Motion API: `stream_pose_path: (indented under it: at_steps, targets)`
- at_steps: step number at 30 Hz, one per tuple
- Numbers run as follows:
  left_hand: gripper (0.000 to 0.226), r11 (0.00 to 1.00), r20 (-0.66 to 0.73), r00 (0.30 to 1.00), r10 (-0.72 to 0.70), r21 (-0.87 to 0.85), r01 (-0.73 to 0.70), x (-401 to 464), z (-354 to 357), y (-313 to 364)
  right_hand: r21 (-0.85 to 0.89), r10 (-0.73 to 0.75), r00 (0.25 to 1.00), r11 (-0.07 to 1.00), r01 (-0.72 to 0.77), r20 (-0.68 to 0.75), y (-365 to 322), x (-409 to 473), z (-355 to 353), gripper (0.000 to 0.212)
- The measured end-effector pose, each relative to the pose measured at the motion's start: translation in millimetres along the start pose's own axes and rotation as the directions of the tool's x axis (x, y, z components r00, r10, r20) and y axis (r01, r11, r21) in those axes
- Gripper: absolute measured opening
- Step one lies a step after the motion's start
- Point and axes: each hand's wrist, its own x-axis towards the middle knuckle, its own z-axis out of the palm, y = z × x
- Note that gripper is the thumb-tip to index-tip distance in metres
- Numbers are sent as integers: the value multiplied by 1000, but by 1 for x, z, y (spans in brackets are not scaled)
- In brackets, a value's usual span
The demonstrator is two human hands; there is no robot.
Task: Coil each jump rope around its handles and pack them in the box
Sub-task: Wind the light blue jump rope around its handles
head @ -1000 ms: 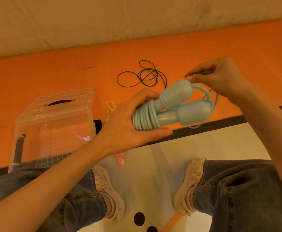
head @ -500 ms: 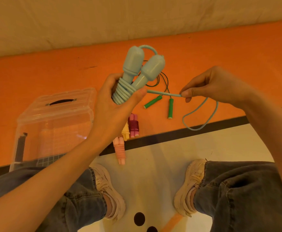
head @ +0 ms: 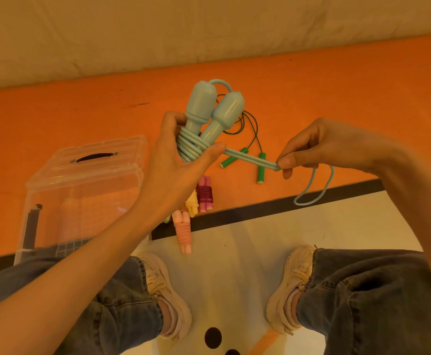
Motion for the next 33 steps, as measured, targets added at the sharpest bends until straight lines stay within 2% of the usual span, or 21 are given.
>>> stream_pose_path:
  at_steps: [7, 11, 14, 16, 22, 26, 28, 31, 33]
  targets:
    - [43, 999, -31, 999, -22, -30, 21, 5, -3, -1, 48, 7, 999, 999, -5, -41, 9, -5, -7, 22]
    - [44, 999, -57, 997, -47, -3, 47, 11, -9, -9, 69, 11, 999, 998, -13, 30, 11, -6, -8, 19]
    - [44, 996, -15, 998, -54, 74, 55, 11, -9, -12, 85, 14, 986, 996, -29, 165, 9, -9, -8, 11]
    - [47, 987, 31, 997, -66, 148, 60, 10, -8, -13, 94, -11, 971, 996, -12, 237, 8, -10, -9, 19]
    - [55, 939, 157, 985, -66, 345, 8, 12, -15, -13, 169, -102, 966, 984, 62, 238, 9, -11, -11, 31]
    - [67, 862, 214, 976, -34, 500, -79, 10, -16, -11, 215, -130, 963, 973, 79, 235, 8, -11, -12, 36]
    - [69, 758, 213, 977, 21, 634, -155, 7, -11, -10, 218, -141, 955, 972, 84, 261, 6, -10, -9, 34]
    - [62, 597, 191, 973, 129, 768, -230, 4, -6, -10, 228, -158, 944, 969, 92, 291, 2, -9, -6, 32]
    - [54, 584, 176, 966, 188, 771, -254, 4, -6, -11, 244, -175, 941, 964, 104, 291, 0, -9, -6, 34]
